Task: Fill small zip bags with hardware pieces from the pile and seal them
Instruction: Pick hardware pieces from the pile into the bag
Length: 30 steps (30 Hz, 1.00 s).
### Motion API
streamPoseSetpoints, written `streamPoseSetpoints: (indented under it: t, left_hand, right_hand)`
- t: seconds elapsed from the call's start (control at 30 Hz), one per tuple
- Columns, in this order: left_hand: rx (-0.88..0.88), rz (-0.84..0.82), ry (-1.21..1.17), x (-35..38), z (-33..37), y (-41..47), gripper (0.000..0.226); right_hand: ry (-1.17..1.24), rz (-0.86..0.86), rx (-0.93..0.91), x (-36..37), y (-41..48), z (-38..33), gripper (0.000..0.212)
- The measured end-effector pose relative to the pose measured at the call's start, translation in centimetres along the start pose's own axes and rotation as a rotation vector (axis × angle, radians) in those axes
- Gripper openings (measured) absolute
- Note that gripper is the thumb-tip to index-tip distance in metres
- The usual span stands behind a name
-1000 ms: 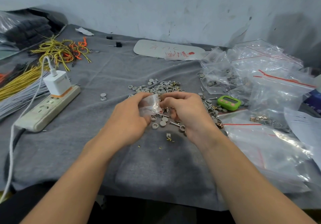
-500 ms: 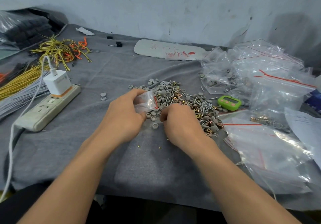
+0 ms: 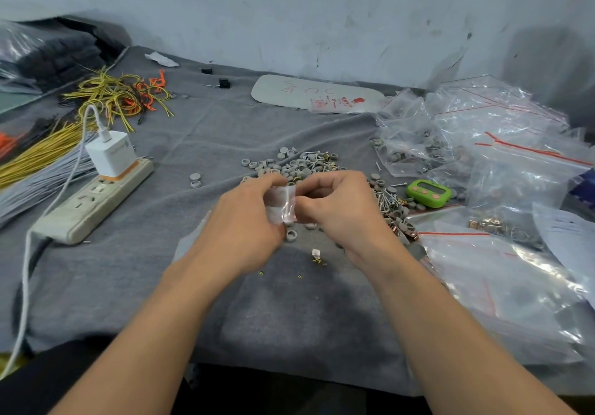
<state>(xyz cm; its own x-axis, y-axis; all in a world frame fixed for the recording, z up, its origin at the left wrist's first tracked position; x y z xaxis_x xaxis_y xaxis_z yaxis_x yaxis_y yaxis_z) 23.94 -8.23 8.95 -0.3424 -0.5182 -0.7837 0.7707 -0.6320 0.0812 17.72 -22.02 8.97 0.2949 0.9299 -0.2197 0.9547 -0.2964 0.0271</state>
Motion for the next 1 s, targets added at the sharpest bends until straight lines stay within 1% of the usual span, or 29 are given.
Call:
streamPoseSetpoints:
  t: [0.07,0.17,0.23,0.3,0.37,0.5,0.6,0.67,0.77,0.9,1.0]
  left_hand:
    - [0.023,0.001,0.007,0.0,0.3,-0.1,0.055]
    - [0.055,-0.013,-0.012,0.1,0.5,-0.1,0.052]
    - [0.069,-0.023,-0.024,0.2,0.5,-0.1,0.051]
    - [0.078,-0.025,-0.024,0.2,0.4,0.0,0.05]
    - [0.061,-0.015,-0.043,-0.1,0.1,0.1,0.048]
    - [0.025,0.02,-0.11,-0.8,-0.1,0.1,0.045]
    - [-0.003,0.022,-0.176,-1.1,-0.4,0.1,0.042]
    - [-0.023,0.029,-0.226,-1.3,-0.7,0.2,0.039]
    - [-0.037,0.049,-0.317,-1.7,-1.0,0.1,0.032]
    - [-0.028,0.067,-0.417,-2.3,-1.1,-0.2,0.031]
    - [-0.032,0.068,-0.462,-2.5,-1.2,-0.2,0.033]
  right_hand:
    - [-0.038,0.016,-0.056,0.1,0.3,-0.3,0.014]
    - [0.039,-0.115,-0.09,1.2,0.6,-0.4,0.016]
    - [-0.014,-0.197,-0.106,2.0,0.6,-0.5,0.022]
    - [-0.019,-0.236,-0.116,2.4,0.5,-0.6,0.026]
    - [0.021,-0.194,-0.128,2.0,0.4,-0.6,0.028]
    - [0.054,-0.038,-0.149,0.7,0.3,-0.8,0.032]
    - [0.04,0.1,-0.104,-0.7,0.4,-0.3,0.039]
    - [0.011,0.155,-0.047,-1.5,0.5,0.3,0.04]
    - [-0.061,0.169,0.028,-1.7,0.6,1.0,0.042]
    - [-0.136,0.109,0.057,-1.1,0.6,1.5,0.046]
    - [-0.281,0.082,0.084,-1.1,0.7,1.6,0.044]
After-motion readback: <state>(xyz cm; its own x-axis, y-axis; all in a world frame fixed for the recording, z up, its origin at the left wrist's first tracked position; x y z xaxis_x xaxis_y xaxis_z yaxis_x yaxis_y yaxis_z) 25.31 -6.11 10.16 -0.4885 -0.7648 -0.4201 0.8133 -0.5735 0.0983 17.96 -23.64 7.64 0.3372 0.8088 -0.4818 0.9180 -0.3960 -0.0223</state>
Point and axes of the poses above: each hand's wrist, its own y-axis towards the middle knuckle, its own x-axis out of the palm, z = x × y, the point moved 7 cm from there along y, towards the middle knuckle, and after that the axes turned 12 degrees about -z, right-handed, at the moved point
